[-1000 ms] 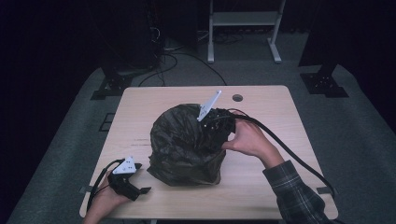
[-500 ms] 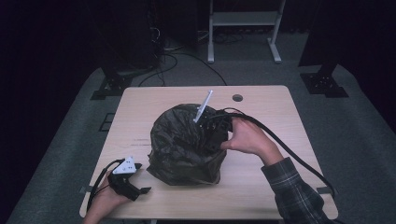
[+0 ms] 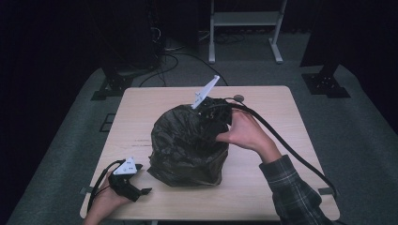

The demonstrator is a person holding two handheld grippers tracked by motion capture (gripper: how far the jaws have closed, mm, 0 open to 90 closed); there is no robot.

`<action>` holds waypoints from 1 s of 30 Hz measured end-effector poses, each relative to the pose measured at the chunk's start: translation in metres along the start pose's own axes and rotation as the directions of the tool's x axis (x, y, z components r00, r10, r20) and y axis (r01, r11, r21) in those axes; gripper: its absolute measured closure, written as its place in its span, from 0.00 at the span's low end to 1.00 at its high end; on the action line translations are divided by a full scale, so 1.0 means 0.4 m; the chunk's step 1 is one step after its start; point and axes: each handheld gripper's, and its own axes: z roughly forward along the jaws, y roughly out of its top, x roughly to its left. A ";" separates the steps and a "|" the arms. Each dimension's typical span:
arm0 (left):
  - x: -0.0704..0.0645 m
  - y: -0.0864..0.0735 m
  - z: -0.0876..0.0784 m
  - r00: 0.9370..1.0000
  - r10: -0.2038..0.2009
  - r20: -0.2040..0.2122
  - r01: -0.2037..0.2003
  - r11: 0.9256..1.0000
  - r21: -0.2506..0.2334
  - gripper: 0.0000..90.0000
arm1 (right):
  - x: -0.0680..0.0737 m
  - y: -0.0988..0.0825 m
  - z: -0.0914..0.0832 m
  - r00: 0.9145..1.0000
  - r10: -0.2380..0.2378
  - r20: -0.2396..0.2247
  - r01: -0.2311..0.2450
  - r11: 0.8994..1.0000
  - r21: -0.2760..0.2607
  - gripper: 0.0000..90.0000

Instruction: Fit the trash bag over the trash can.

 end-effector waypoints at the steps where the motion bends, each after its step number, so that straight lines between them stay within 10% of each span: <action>1: 0.000 0.000 0.000 1.000 0.000 0.000 0.000 1.000 0.000 0.00 | 0.003 0.012 0.005 1.000 -0.003 -0.004 0.003 1.000 -0.001 0.09; 13: 0.000 0.000 0.000 1.000 0.000 0.000 0.000 1.000 0.000 0.00 | 0.014 0.092 0.151 0.998 -0.026 -0.062 0.030 0.998 0.058 0.09; 30: 0.000 0.000 0.000 1.000 0.001 0.000 -0.001 1.000 0.000 0.00 | 0.012 0.090 0.308 0.998 -0.007 -0.062 0.024 0.959 0.282 0.09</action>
